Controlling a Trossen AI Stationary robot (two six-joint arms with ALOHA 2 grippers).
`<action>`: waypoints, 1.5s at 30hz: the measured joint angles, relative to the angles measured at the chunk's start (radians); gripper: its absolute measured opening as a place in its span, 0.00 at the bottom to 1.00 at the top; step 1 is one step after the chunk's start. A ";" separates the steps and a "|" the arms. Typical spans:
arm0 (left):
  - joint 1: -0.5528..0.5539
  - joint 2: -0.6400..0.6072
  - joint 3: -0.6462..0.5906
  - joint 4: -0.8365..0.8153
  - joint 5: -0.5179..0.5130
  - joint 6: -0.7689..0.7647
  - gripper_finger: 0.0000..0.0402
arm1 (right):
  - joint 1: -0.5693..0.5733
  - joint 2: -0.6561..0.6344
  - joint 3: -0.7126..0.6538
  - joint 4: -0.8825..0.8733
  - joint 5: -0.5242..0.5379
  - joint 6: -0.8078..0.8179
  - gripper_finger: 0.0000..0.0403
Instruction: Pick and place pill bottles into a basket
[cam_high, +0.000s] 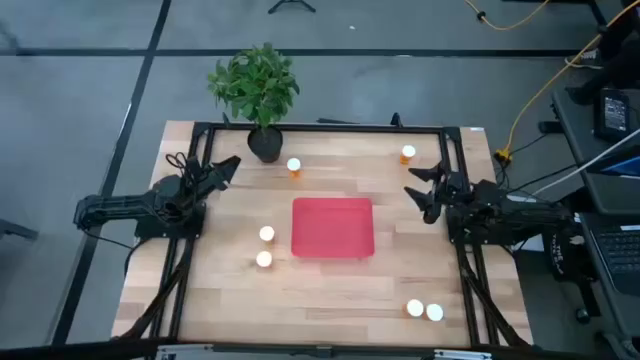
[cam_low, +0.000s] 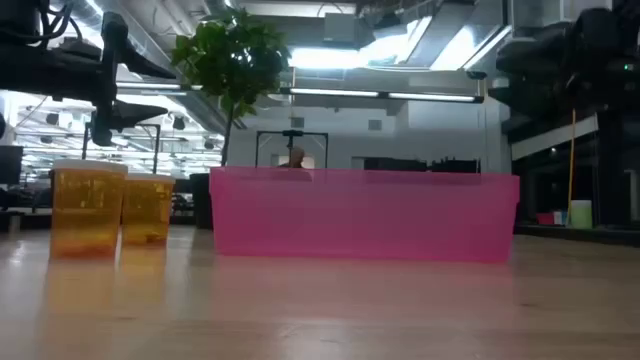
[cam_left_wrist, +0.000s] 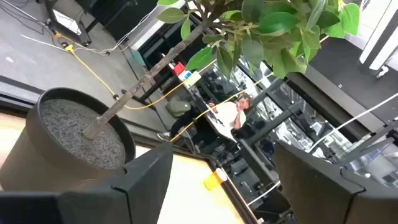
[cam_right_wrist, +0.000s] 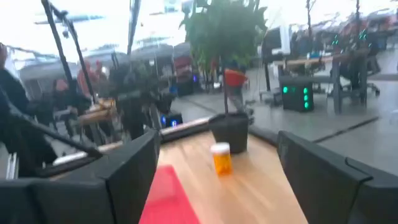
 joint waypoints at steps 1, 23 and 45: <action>0.000 0.000 0.000 0.000 0.000 0.000 0.69 | 0.000 0.000 0.000 0.035 0.003 0.000 0.81; 0.000 0.000 0.000 0.005 -0.099 -0.052 0.69 | 0.000 -0.001 0.000 0.273 0.006 0.184 0.81; 0.000 0.000 0.000 -0.022 -0.204 -0.052 0.68 | 0.000 0.000 0.000 0.259 0.133 0.290 0.81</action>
